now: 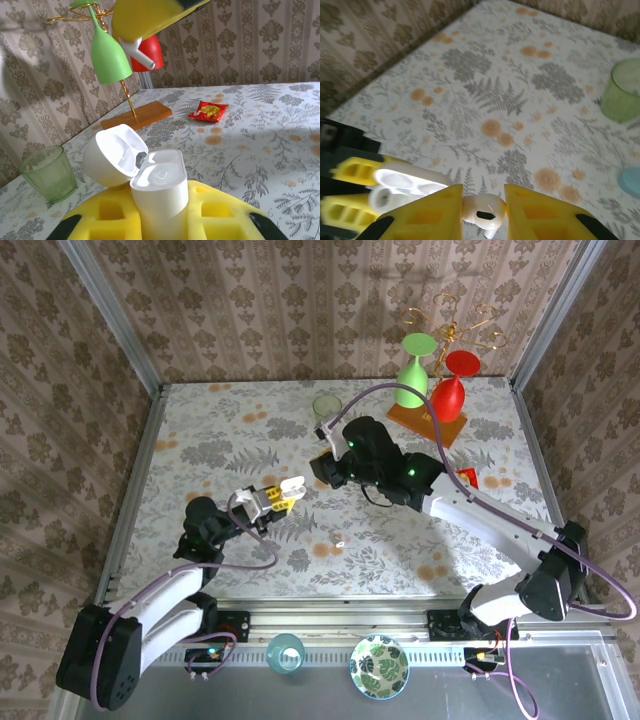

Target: Insert wireless bluetooth earbuds into charging case

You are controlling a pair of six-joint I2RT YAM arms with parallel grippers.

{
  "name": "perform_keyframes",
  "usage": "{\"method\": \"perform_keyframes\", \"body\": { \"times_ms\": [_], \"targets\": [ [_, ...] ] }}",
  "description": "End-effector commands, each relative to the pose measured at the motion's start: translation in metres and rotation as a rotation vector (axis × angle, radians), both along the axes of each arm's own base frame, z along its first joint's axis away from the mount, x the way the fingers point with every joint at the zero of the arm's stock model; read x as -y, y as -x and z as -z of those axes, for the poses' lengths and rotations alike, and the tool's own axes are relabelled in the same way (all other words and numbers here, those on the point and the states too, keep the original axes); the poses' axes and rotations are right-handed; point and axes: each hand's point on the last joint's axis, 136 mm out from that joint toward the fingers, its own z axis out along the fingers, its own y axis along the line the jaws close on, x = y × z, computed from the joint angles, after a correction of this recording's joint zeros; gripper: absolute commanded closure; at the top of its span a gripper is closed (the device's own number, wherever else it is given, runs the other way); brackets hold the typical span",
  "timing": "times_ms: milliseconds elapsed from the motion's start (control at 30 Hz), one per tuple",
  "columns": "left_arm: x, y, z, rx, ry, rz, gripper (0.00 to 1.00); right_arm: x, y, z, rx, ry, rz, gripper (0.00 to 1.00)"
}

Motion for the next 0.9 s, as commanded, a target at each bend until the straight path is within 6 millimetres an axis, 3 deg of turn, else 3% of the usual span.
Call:
{"method": "perform_keyframes", "body": {
  "times_ms": [0, 267, 433, 500, 867],
  "targets": [
    [0.001, -0.008, -0.028, 0.019, 0.073, -0.02, 0.97, -0.009, 0.012, -0.033, 0.096, -0.095, -0.066, 0.76],
    [0.001, -0.016, -0.04, -0.032, 0.137, -0.045, 0.97, -0.025, 0.022, -0.027, 0.091, -0.129, -0.115, 0.77],
    [0.005, -0.011, -0.046, -0.016, 0.151, -0.013, 0.97, -0.029, 0.021, -0.026, 0.093, -0.139, -0.12, 0.78],
    [0.006, -0.009, -0.047, -0.013, 0.153, -0.001, 0.97, -0.035, 0.018, -0.015, 0.076, -0.124, -0.124, 0.78],
    [0.007, -0.009, -0.055, -0.004, 0.175, -0.013, 0.97, -0.041, 0.01, 0.006, 0.058, -0.087, -0.119, 0.78]
  ]
}}
